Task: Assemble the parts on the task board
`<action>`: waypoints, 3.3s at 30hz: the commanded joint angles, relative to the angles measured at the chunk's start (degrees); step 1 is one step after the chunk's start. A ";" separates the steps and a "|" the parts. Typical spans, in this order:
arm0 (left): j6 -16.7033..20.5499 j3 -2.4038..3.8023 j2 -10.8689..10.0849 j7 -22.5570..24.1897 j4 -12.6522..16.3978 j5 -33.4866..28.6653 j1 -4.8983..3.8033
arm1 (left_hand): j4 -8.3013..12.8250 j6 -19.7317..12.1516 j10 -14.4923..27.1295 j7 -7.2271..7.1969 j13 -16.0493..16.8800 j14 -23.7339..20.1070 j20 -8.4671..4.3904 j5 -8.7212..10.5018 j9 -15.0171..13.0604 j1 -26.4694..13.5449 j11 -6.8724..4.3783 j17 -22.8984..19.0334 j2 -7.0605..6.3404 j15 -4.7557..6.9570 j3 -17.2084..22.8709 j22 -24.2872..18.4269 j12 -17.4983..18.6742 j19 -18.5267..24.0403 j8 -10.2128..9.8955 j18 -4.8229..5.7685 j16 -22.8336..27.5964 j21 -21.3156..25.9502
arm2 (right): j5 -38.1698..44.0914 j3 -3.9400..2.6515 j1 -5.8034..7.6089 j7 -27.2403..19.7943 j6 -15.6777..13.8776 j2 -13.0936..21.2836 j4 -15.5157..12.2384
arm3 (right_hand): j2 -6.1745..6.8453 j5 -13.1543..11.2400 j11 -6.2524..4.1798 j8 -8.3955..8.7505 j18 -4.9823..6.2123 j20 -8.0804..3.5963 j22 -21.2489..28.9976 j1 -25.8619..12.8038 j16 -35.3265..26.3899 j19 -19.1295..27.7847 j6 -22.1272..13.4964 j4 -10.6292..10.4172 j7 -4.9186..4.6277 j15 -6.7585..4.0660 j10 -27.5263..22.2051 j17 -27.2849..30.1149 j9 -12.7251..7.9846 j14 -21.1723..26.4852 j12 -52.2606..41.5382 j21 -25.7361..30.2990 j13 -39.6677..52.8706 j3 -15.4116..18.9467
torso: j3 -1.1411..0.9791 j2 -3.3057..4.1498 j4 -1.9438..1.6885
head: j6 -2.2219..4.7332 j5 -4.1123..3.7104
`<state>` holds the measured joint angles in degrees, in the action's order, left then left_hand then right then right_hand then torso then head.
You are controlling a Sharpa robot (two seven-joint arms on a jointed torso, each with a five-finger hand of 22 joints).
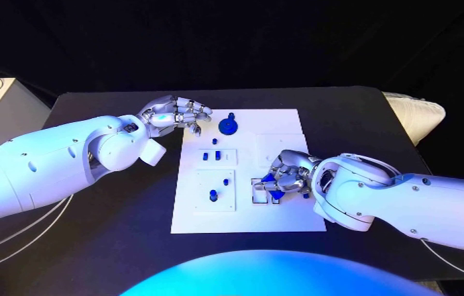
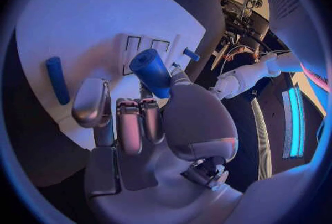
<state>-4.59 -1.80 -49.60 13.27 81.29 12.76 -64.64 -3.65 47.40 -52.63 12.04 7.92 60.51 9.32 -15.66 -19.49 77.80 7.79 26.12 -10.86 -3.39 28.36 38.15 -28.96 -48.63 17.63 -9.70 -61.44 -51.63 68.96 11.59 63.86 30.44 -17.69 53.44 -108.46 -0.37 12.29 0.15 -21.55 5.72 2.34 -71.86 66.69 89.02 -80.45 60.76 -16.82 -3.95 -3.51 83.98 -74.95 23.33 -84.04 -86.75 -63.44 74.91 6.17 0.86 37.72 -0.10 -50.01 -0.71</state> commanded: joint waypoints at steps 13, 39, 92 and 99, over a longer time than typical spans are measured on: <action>-1.43 0.02 0.06 -0.12 0.19 -0.17 0.01 | -0.17 -0.36 0.29 0.06 -0.05 -0.09 -0.04 0.04 -0.03 0.13 0.20 -0.10 0.45 -0.29 0.06 -0.05 -0.26 -0.46 0.32 -0.80 0.29 0.30 | 5.55 0.01 -0.21 5.09 1.40 -2.13 0.58 | -1.07 -0.39 -0.73 -0.63 -0.76 -0.04 -1.15 -1.73 0.58 -1.02 0.88 0.01 0.37 -0.52 4.79 -14.02 0.08 -5.73 -0.90 -1.72 13.23 1.38 | 0.04 0.22 -0.25 | 0.01 -0.21; -1.61 0.02 -0.07 -0.39 0.24 0.00 0.01 | -0.26 -0.41 0.31 0.06 -0.06 -0.10 -0.03 0.04 -0.02 0.06 0.21 -0.10 0.47 -0.30 0.03 -0.08 -0.26 -0.47 0.36 -0.80 0.29 0.34 | 15.38 -0.01 -0.74 6.70 -0.78 -2.92 -0.53 | -2.27 -0.88 -1.00 -1.08 -0.86 -0.26 -1.64 -0.57 0.69 -1.32 1.30 0.16 0.68 -0.76 4.96 -14.30 0.10 -5.79 -1.13 -2.23 13.46 1.66 | 0.11 0.39 -0.42 | 0.01 -0.06; -2.08 0.02 -0.20 -1.13 0.19 0.27 0.01 | -0.41 -0.53 0.37 0.07 -0.11 -0.13 -0.01 0.04 0.00 0.04 0.22 -0.11 0.49 -0.31 -0.02 -0.16 -0.27 -0.50 0.50 -0.80 0.31 0.47 | 24.44 -0.01 -1.76 6.93 2.03 -3.00 -0.96 | 4.17 -3.16 -0.39 -1.16 -0.21 0.11 0.46 2.22 -0.50 0.12 -0.40 -0.01 -0.02 -0.29 3.37 -11.51 -0.52 -5.12 2.23 2.02 11.41 5.36 | 0.16 0.61 -0.68 | 0.01 -0.19; -2.22 0.02 -0.22 -1.26 0.20 0.35 0.01 | -0.41 -0.53 0.37 0.07 -0.11 -0.13 -0.01 0.04 0.00 0.04 0.22 -0.11 0.49 -0.31 -0.02 -0.16 -0.27 -0.50 0.50 -0.80 0.31 0.47 | 24.47 -0.01 -1.77 6.46 1.61 -3.05 -1.02 | 4.97 -3.22 -0.28 -1.20 -0.10 0.20 0.87 1.57 -0.79 0.38 -0.69 -0.11 -0.15 -0.19 2.98 -10.92 -0.59 -4.97 3.00 2.80 10.94 4.95 | 0.18 0.65 -0.70 | 0.01 -0.17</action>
<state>-5.52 -1.80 -49.85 11.83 81.37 12.89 -64.64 -3.64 47.40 -52.63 12.04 7.88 60.51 9.32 -15.66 -19.49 77.80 7.79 26.08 -10.86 -3.39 28.38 38.08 -28.96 -48.63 17.92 -9.70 -61.44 -51.40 92.54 11.59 62.15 37.07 -16.42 50.37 -109.49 4.44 9.44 -0.65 -22.85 5.73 2.59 -71.00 67.97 88.49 -80.59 60.44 -16.84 -4.05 -3.91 84.00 -74.90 22.82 -84.02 -83.84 -60.68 74.90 11.20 1.03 38.35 -0.79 -50.01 -0.91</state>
